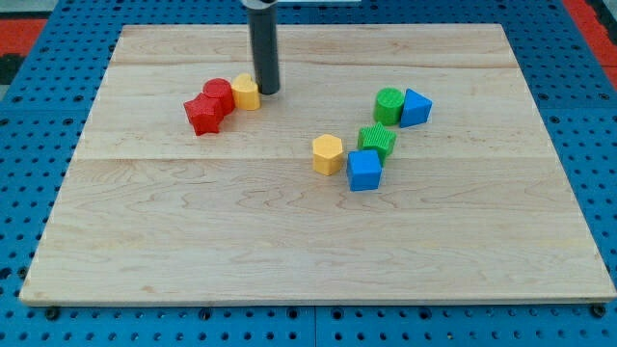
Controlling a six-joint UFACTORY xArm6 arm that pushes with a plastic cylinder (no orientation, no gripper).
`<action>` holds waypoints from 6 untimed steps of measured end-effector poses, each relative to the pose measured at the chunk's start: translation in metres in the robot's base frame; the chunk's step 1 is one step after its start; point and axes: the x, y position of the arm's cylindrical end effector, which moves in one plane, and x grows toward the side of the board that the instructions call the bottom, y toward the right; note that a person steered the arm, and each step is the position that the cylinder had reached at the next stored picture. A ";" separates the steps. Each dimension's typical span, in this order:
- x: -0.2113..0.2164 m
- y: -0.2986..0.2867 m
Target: Push red star a bit left
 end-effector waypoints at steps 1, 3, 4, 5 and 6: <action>0.000 0.022; 0.069 0.045; 0.087 0.002; 0.081 -0.037; 0.070 -0.055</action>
